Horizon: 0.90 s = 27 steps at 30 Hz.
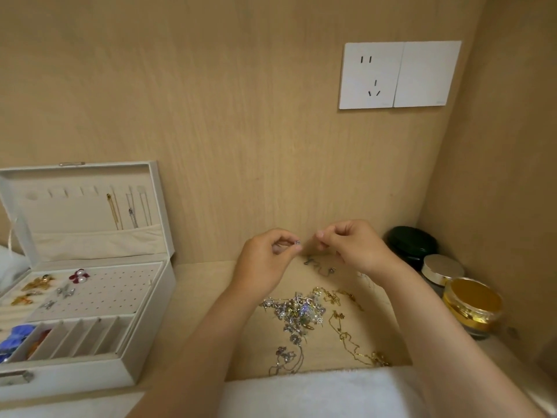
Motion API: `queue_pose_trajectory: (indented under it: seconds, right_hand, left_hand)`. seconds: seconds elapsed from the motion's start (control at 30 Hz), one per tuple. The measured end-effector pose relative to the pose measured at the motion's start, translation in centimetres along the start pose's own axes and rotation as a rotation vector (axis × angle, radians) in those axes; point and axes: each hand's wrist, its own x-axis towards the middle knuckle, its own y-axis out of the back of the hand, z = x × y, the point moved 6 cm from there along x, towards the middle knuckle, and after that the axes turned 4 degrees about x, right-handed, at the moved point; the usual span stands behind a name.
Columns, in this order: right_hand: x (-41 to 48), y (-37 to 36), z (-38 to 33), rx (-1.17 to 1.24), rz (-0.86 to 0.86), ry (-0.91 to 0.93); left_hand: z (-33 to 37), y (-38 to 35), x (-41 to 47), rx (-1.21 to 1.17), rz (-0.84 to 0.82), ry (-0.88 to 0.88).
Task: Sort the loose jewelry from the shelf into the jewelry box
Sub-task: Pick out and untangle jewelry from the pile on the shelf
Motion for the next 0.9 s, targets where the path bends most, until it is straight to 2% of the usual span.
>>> queue_pose_trajectory:
  seconds: [0.2, 0.37, 0.53, 0.63, 0.73, 0.83, 0.9]
  right_hand:
    - [0.2, -2.0, 0.8, -0.159, -0.197, 0.014]
    - [-0.8, -5.9, -0.9, -0.389, -0.32, 0.126]
    - [-2.6, -9.6, -2.1, -0.452, -0.471, 0.138]
    - [-2.9, -10.6, -2.0, -0.624, -0.484, 0.15]
    - [-3.0, -10.9, -1.7, -0.69, -0.453, 0.159]
    - [-2.9, -10.8, -1.6, -0.616, -0.453, 0.162]
    - [-2.7, -10.4, -1.7, -0.468, -0.411, 0.146]
  left_hand:
    - [-1.2, 0.7, -0.4, 0.144, -0.064, -0.028]
    - [-1.2, 2.7, -0.4, 0.322, -0.09, -0.032]
    - [-2.3, 5.4, -2.0, 0.413, -0.099, 0.004]
    - [-3.3, 6.2, -3.5, 0.398, -0.087, 0.034]
    - [-3.9, 6.4, -4.6, 0.307, -0.072, 0.049]
    - [-4.1, 6.3, -4.9, 0.283, -0.081, 0.057]
    - [-3.9, 6.5, -4.9, 0.259, -0.06, 0.058]
